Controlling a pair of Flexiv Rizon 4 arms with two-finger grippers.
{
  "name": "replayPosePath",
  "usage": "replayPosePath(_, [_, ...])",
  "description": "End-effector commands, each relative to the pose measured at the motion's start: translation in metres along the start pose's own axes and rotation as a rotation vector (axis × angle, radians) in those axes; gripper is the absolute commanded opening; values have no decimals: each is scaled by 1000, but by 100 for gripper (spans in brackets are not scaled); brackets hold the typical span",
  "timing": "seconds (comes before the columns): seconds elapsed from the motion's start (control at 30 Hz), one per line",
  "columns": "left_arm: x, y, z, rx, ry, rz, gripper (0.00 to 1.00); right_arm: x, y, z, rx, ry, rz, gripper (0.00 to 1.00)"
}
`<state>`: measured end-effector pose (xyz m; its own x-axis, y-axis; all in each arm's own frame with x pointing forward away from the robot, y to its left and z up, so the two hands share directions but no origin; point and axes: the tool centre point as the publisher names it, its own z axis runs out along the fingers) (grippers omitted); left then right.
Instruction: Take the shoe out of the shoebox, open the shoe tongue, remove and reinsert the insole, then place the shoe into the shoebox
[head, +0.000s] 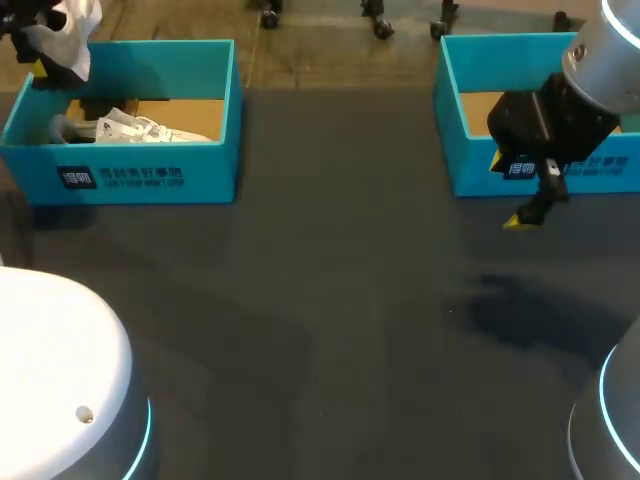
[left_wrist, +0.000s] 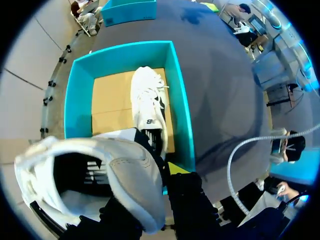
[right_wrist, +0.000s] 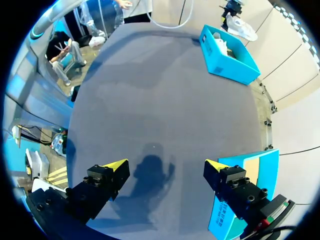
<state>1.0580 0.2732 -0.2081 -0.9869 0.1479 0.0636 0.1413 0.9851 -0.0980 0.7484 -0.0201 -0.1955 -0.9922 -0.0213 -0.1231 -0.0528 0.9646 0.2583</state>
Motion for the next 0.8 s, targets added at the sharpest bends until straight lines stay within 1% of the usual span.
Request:
replayPosePath(0.03, [-13, 9, -1, -14, 11, 27, 0, 0, 0, 1, 1, 0, 1, 100])
replayPosePath(0.13, [-18, 11, -2, -22, 4, 49, 0, 0, 0, 1, 1, 0, 1, 100])
replayPosePath(0.17, [-19, 12, -2, -40, -16, 54, 0, 0, 0, 1, 1, 0, 1, 100])
replayPosePath(0.2, [-21, 13, -2, -34, -14, 53, 0, 0, 0, 1, 1, 0, 1, 100])
replayPosePath(0.8, [-21, 13, -2, -34, -14, 53, 0, 0, 0, 1, 1, 0, 1, 100])
